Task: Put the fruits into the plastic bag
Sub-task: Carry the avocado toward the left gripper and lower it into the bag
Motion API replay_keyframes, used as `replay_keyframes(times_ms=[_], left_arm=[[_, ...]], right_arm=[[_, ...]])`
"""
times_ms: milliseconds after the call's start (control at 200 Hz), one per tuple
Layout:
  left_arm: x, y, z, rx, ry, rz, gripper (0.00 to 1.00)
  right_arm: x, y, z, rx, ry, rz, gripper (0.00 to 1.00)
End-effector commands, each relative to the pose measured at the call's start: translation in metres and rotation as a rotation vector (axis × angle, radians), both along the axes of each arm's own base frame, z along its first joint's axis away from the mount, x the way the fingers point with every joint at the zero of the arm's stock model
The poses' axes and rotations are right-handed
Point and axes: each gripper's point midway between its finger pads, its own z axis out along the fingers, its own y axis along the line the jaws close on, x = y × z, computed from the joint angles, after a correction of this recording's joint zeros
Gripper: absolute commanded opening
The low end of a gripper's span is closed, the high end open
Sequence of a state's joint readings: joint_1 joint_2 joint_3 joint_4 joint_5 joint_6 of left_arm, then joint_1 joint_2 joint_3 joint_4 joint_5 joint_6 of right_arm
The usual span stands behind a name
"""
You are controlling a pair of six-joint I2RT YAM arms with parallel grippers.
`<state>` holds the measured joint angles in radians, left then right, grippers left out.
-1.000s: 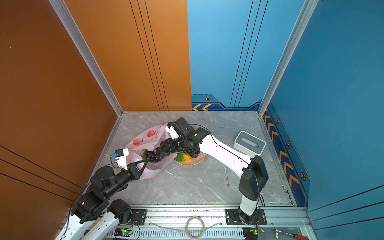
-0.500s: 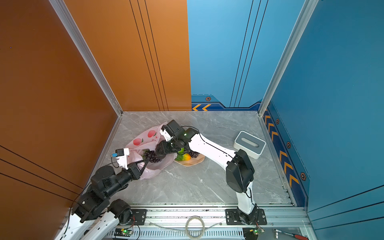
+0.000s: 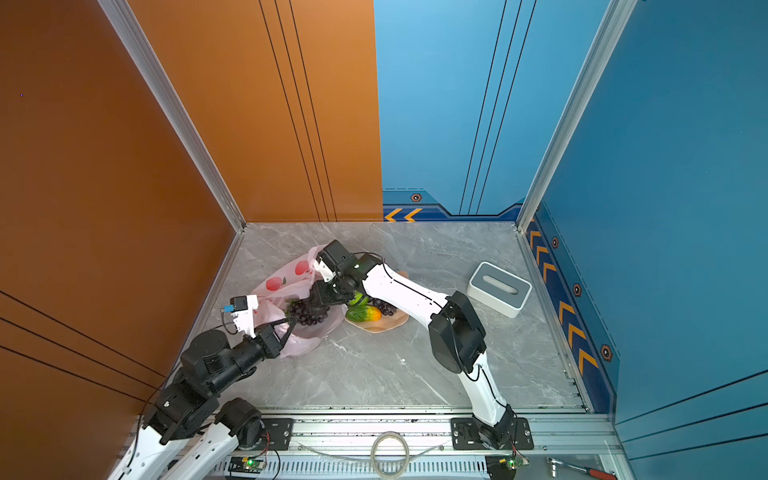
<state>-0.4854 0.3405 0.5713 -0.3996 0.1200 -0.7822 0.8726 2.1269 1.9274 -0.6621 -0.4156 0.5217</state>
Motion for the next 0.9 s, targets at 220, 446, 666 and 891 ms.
replay_keyframes(times_ms=[220,446,666,891], left_arm=[[-0.003,-0.003,0.018,-0.012,-0.053,-0.024,0.00],[-0.003,-0.003,0.017,-0.008,-0.052,-0.027,0.00],[-0.001,-0.003,0.014,0.001,-0.050,-0.024,0.00],[0.001,-0.002,0.007,0.015,-0.037,-0.012,0.00]], right_arm=[[0.008,0.010,-0.020,-0.052,0.003,0.003,0.45],[0.024,0.012,-0.031,-0.082,-0.015,-0.046,0.46],[0.057,0.015,-0.029,-0.090,-0.076,-0.148,0.46],[0.086,0.021,-0.031,-0.084,-0.124,-0.247,0.46]])
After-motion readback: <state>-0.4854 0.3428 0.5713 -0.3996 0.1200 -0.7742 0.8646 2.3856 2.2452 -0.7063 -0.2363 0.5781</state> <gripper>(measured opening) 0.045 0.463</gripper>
